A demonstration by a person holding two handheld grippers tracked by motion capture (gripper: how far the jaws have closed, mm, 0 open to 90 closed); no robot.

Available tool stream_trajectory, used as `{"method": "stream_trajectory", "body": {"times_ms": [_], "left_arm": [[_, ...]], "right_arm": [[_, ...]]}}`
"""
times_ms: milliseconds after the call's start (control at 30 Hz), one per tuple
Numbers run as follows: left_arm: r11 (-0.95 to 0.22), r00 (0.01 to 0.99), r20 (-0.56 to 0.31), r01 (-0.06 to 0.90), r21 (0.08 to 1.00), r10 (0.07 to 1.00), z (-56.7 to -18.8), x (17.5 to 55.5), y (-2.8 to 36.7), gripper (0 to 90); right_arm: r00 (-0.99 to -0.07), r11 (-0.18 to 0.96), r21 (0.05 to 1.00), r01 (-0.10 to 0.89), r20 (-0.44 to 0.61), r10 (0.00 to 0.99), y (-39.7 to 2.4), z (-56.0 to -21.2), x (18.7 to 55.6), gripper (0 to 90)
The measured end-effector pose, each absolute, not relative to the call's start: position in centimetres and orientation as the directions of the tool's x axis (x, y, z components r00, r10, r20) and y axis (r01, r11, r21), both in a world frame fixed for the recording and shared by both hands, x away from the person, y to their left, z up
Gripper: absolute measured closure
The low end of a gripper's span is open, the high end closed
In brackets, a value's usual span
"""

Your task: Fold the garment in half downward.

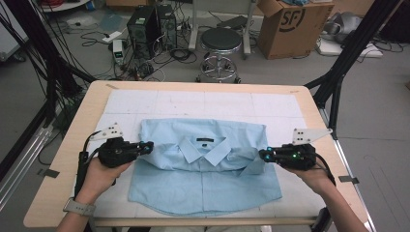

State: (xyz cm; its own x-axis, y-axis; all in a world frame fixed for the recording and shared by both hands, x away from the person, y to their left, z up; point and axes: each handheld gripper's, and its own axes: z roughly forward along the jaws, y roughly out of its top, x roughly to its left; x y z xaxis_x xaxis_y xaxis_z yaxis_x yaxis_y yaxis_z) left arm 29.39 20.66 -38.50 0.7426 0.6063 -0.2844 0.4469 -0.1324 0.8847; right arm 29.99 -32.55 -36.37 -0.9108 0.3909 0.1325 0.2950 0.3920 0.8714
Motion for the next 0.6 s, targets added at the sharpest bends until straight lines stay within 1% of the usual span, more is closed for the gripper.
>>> {"method": "stream_trajectory", "body": {"times_ms": [67, 300, 600], "left_arm": [[-0.125, 0.744, -0.290, 0.446, 0.886, 0.602, -38.9, 29.0, 20.9, 87.6], [-0.162, 0.761, -0.283, 0.450, 0.878, 0.583, -40.2, 28.0, 21.2, 87.7], [-0.169, 0.746, -0.303, 0.483, 0.859, 0.593, -41.8, 27.1, 22.4, 87.7]], "right_arm": [[-0.908, 0.390, 0.869, 0.303, 0.140, 0.395, -33.0, -37.0, 29.7, 89.1], [-0.909, 0.392, 0.868, 0.304, 0.141, 0.393, -33.8, -38.5, 28.1, 89.1], [-0.911, 0.421, 0.856, 0.301, 0.127, 0.393, -35.2, -40.3, 27.2, 89.1]]}}
